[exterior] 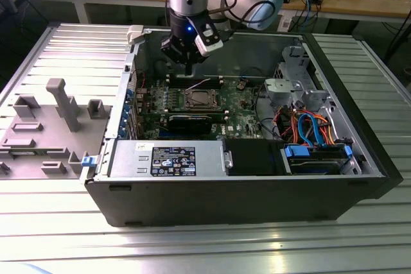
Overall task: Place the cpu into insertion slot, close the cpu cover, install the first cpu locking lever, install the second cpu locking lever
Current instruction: 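Install the first cpu locking lever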
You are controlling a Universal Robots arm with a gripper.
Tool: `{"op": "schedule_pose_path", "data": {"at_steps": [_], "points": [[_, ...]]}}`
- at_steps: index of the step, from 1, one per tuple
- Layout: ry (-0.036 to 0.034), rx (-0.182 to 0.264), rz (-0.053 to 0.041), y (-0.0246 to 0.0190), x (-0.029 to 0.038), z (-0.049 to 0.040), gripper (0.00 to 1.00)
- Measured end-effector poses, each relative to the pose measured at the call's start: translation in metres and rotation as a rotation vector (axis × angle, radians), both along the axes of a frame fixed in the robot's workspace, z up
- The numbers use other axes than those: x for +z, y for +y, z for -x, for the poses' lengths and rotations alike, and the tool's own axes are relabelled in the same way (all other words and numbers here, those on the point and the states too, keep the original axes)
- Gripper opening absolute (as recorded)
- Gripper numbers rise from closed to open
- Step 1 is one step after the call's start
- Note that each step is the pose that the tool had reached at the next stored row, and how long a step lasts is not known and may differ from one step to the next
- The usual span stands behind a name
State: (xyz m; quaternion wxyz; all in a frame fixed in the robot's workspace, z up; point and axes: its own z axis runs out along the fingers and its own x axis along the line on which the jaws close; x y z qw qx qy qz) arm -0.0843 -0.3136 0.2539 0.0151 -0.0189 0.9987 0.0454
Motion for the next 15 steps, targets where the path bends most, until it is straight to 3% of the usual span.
{"op": "schedule_pose_path", "data": {"at_steps": [8,15], "points": [[0.0001,-0.001,0.0001,0.0,-0.0063,-0.0071,0.11],[0.0,-0.002,-0.0001,0.0,-0.0065,-0.0075,0.11]]}}
